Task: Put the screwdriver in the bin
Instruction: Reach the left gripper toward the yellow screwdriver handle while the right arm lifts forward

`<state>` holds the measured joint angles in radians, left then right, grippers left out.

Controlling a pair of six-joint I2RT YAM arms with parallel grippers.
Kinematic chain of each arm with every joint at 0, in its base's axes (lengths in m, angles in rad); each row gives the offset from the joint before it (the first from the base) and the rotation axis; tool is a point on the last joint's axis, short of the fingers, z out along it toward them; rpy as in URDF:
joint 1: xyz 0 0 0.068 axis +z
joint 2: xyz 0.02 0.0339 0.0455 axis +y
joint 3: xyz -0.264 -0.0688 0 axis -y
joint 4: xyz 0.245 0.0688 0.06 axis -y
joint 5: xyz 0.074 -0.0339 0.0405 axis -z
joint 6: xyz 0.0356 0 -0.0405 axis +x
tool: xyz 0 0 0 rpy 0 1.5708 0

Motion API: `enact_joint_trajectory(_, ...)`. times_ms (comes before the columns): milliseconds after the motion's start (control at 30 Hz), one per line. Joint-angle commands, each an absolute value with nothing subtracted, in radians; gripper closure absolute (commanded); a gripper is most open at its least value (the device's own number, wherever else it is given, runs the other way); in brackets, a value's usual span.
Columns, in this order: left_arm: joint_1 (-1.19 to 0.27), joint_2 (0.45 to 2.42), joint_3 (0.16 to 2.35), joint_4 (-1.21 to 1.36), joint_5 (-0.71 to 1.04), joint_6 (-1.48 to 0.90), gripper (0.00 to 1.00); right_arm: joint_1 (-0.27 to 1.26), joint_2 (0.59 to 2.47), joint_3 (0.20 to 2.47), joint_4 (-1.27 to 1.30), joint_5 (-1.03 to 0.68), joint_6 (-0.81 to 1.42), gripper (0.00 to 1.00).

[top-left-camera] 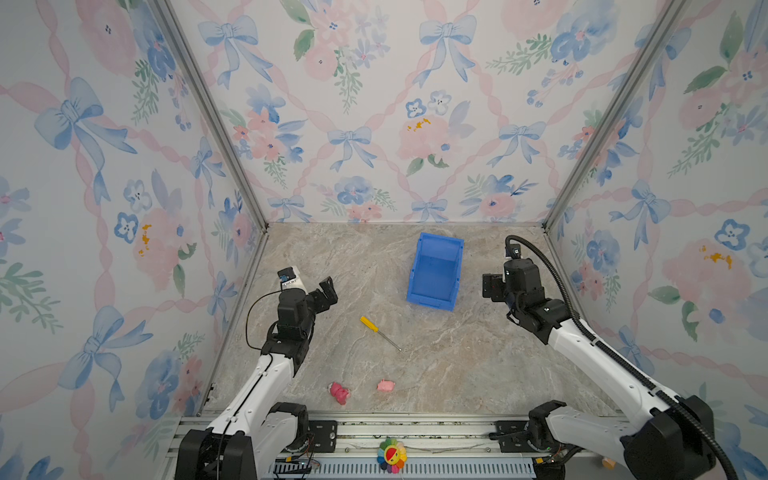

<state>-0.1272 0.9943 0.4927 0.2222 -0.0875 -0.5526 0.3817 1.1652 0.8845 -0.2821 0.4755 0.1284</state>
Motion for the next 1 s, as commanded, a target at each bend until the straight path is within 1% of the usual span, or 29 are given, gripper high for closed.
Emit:
enact_joint_trajectory(0, -0.157, 1.042, 0.578, 0.027, -0.053, -0.631, 0.02, 0.388, 1.197, 0.916, -0.341, 0.477, 0.148, 0.03)
enact_joint_trajectory(167, -0.235, 1.152, 0.673, -0.064, -0.041, -0.688, 0.02, 0.390, 1.250, 0.981, -0.383, 0.421, 0.123, 0.03)
enact_joint_trajectory(333, -0.350, 1.230, 0.758, -0.156, -0.127, -0.761, 0.02, 0.390, 1.298, 1.076, -0.491, 0.332, 0.128, 0.03)
enact_joint_trajectory(467, -0.410, 1.258, 0.786, -0.239, -0.188, -0.845, 0.02, 0.407, 1.249, 1.038, -0.458, 0.281, 0.124, 0.03)
enact_joint_trajectory(633, -0.459, 1.248, 0.798, -0.315, -0.236, -0.937, 0.02, 0.408, 1.230, 1.062, -0.538, 0.222, 0.078, 0.03)
enact_joint_trajectory(767, -0.499, 1.260, 0.795, -0.327, -0.254, -0.990, 0.02, 0.407, 1.205, 1.059, -0.553, 0.180, 0.067, 0.03)
enact_joint_trajectory(967, -0.560, 1.353, 0.815, -0.327, -0.277, -1.050, 0.03, 0.393, 1.203, 1.078, -0.594, 0.118, 0.067, 0.03)
